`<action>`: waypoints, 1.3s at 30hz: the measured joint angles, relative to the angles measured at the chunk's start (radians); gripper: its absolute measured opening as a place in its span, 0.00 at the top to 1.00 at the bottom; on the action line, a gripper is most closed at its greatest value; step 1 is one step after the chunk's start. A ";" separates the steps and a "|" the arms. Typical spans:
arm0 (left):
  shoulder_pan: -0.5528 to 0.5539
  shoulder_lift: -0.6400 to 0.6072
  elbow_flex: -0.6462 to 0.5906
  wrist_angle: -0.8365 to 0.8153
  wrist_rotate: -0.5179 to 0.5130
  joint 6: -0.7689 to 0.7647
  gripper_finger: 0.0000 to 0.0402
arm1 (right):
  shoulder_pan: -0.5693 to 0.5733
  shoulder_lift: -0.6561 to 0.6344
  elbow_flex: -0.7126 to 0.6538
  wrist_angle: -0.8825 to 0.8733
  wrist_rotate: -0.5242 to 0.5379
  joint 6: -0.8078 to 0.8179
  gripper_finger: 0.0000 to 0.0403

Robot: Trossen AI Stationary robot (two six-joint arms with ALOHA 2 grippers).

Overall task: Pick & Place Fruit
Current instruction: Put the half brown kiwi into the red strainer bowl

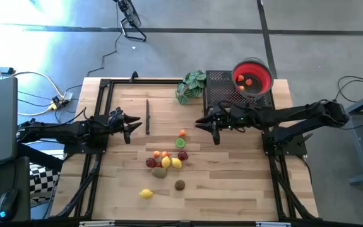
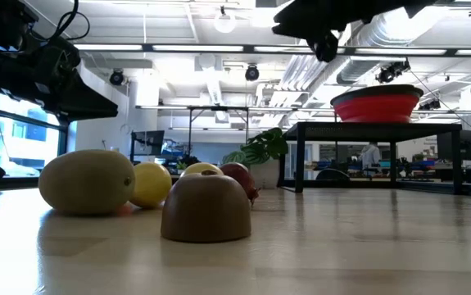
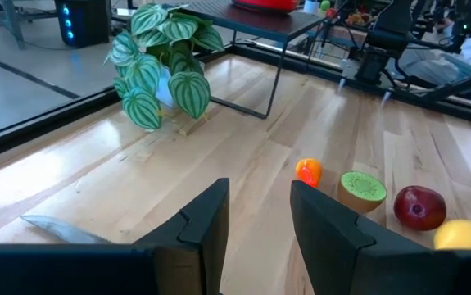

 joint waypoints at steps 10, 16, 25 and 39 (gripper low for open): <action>0.000 0.000 0.000 -0.001 0.028 -0.008 0.68 | 0.027 0.156 0.000 0.164 -0.002 -0.009 0.80; 0.000 0.000 0.000 -0.004 0.028 -0.005 0.68 | 0.023 0.237 0.000 0.212 0.000 -0.008 0.80; 0.000 0.000 0.000 -0.006 0.028 -0.005 0.68 | 0.023 0.319 0.000 0.227 0.055 -0.008 0.80; 0.000 0.000 0.000 -0.006 0.028 -0.008 0.68 | 0.033 0.275 0.000 0.149 0.020 -0.005 0.80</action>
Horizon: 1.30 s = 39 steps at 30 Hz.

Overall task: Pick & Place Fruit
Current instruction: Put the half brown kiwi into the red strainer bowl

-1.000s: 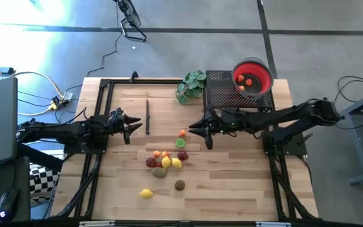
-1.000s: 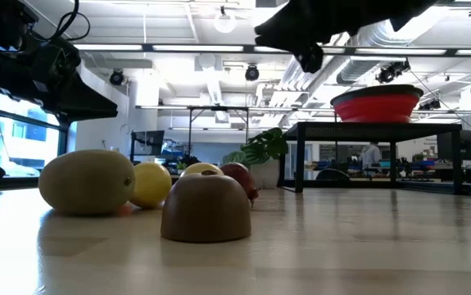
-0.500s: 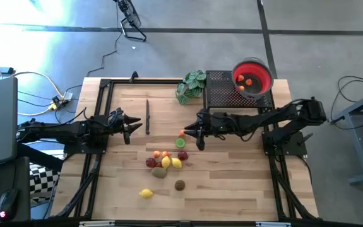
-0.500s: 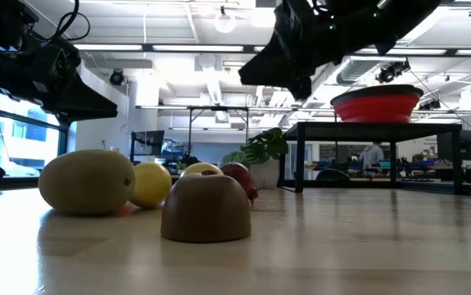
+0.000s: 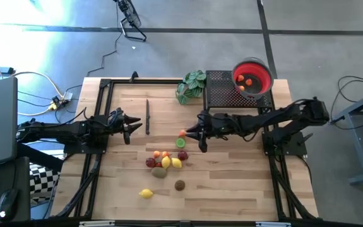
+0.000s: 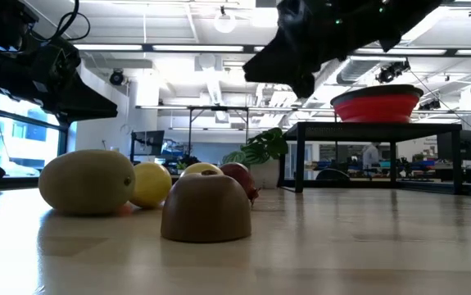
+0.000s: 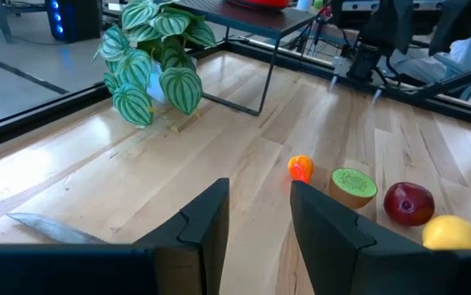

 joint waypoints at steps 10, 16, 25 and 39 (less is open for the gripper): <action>0.000 0.000 0.000 0.000 0.000 0.000 0.68 | -0.001 -0.082 0.000 -0.131 0.005 -0.053 0.80; 0.000 0.000 0.000 0.000 0.000 0.000 0.68 | -0.001 -0.081 0.000 -0.134 0.008 -0.056 0.80; 0.000 0.000 0.000 0.000 0.000 0.003 0.68 | -0.002 -0.072 0.000 -0.070 0.093 -0.057 0.80; 0.000 0.000 0.000 0.000 0.000 0.003 0.68 | -0.009 -0.072 0.000 0.002 0.139 -0.050 0.80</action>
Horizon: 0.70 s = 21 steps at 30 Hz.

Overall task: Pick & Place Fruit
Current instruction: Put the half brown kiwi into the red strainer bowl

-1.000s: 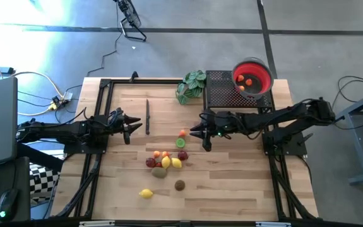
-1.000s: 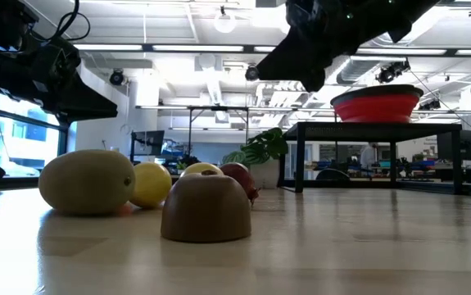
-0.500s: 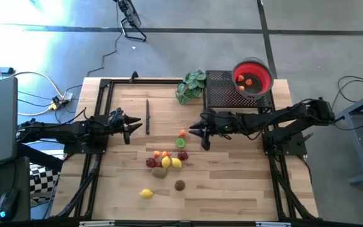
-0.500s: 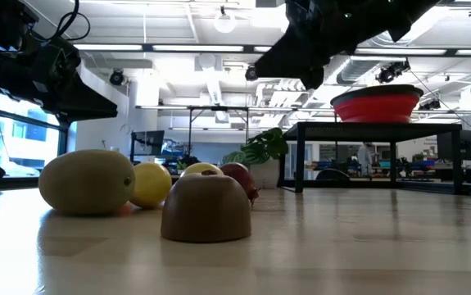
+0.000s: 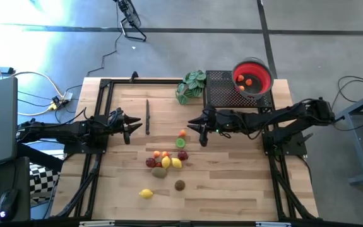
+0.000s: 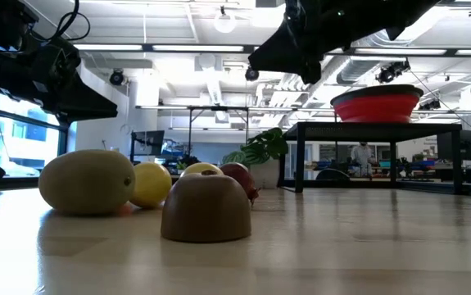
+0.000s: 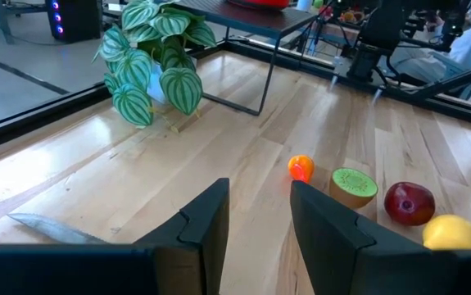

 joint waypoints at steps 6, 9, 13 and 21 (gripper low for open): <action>0.000 0.000 0.000 0.000 -0.009 0.000 0.68 | 0.001 0.000 0.000 0.016 -0.005 0.001 0.80; 0.000 0.000 0.000 0.000 -0.009 0.000 0.68 | 0.001 0.000 0.000 0.048 -0.005 -0.006 0.80; 0.000 0.000 0.000 0.000 -0.010 0.000 0.68 | 0.002 0.000 0.000 0.090 0.020 0.019 0.80; 0.000 0.000 0.000 0.000 -0.013 0.000 0.68 | 0.062 0.000 0.000 0.103 0.196 0.027 0.86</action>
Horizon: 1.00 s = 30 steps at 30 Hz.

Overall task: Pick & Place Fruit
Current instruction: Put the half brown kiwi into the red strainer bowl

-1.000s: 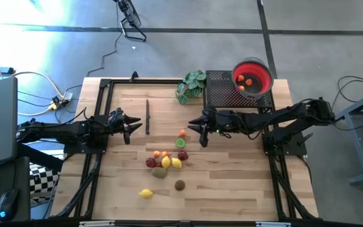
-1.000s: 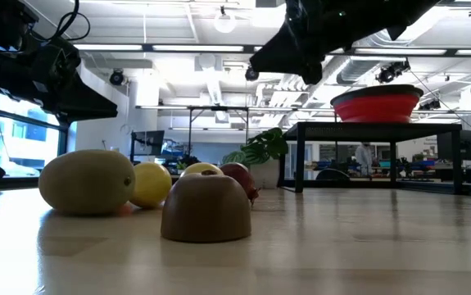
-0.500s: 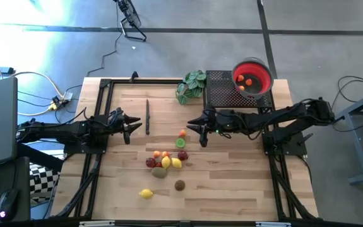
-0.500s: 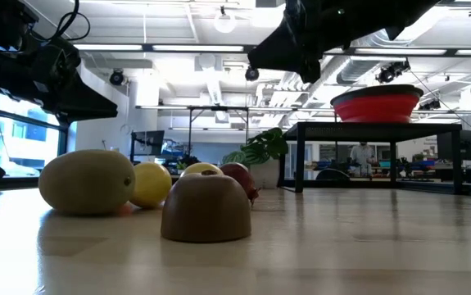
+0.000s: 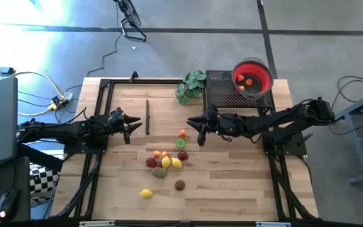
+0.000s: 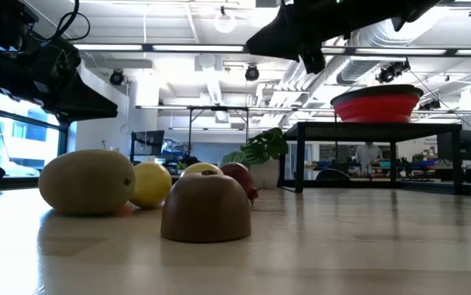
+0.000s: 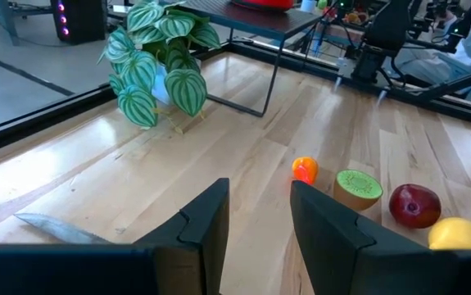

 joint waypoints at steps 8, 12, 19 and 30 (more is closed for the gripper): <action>0.000 0.000 0.000 0.000 0.000 0.000 0.68 | 0.045 0.014 0.090 -0.045 0.046 -0.012 0.99; 0.000 0.000 0.000 0.000 0.000 0.000 0.68 | 0.057 0.027 0.169 -0.166 0.146 -0.028 0.99; 0.000 0.000 0.000 0.000 0.000 0.000 0.68 | 0.065 0.122 0.327 -0.362 0.217 -0.026 0.99; 0.000 0.000 0.000 0.000 -0.008 0.000 0.68 | 0.038 0.347 0.598 -0.774 0.199 0.234 1.00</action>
